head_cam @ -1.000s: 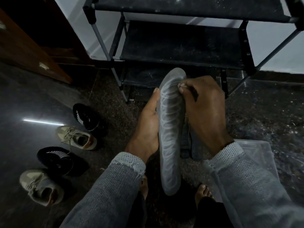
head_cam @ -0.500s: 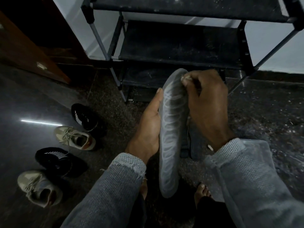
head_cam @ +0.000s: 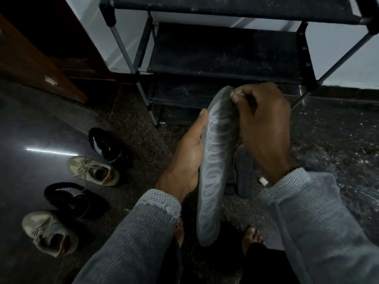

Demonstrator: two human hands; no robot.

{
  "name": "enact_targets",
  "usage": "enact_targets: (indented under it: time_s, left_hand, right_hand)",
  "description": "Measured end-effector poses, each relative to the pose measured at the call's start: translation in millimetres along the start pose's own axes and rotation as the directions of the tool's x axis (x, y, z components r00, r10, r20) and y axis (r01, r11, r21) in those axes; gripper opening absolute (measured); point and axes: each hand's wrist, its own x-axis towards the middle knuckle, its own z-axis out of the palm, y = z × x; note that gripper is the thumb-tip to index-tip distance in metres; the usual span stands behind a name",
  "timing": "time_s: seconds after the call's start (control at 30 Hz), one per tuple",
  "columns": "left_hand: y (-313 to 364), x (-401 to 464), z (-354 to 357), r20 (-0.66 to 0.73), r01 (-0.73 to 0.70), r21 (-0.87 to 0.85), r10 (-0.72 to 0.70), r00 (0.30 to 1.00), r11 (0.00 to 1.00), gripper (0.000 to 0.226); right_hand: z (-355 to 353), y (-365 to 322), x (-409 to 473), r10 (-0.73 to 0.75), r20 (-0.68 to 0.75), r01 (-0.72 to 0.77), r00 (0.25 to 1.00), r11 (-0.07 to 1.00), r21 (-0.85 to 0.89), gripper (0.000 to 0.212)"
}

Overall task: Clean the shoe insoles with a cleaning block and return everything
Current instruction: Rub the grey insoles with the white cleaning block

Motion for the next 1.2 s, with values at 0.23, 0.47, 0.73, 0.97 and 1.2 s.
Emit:
enact_targets:
  time_s: [0.23, 0.47, 0.73, 0.97, 1.2]
  left_hand:
    - [4.9, 0.1, -5.5, -0.018, -0.019, -0.076, 0.017, 1.000, 0.997, 0.057]
    - [-1.0, 0.7, -2.3, -0.024, -0.004, 0.016, 0.005, 1.000, 1.000, 0.051]
    - [3.2, 4.0, -14.3, -0.111, -0.042, 0.003, 0.042, 0.993, 0.999, 0.063]
    - [-2.7, 3.4, -6.2, -0.105, 0.001, 0.148, 0.015, 0.994, 0.989, 0.059]
    - [4.0, 3.6, -6.2, -0.132, -0.036, 0.119, 0.052, 0.990, 0.992, 0.058]
  right_hand:
    - [16.1, -19.5, -19.9, -0.190, 0.111, 0.190, 0.976, 0.982, 0.005, 0.014]
    - [6.5, -6.1, -6.7, -0.106, 0.040, 0.107, 0.994, 0.993, -0.049, 0.014]
    - [24.3, -21.4, -31.8, -0.312, 0.110, 0.318, 0.944, 0.947, -0.039, 0.013]
    - [12.2, -4.4, -8.9, -0.116, 0.059, 0.120, 0.991, 0.990, -0.077, 0.013]
    - [20.1, -14.7, -22.2, -0.245, 0.103, 0.249, 0.964, 0.968, -0.025, 0.014]
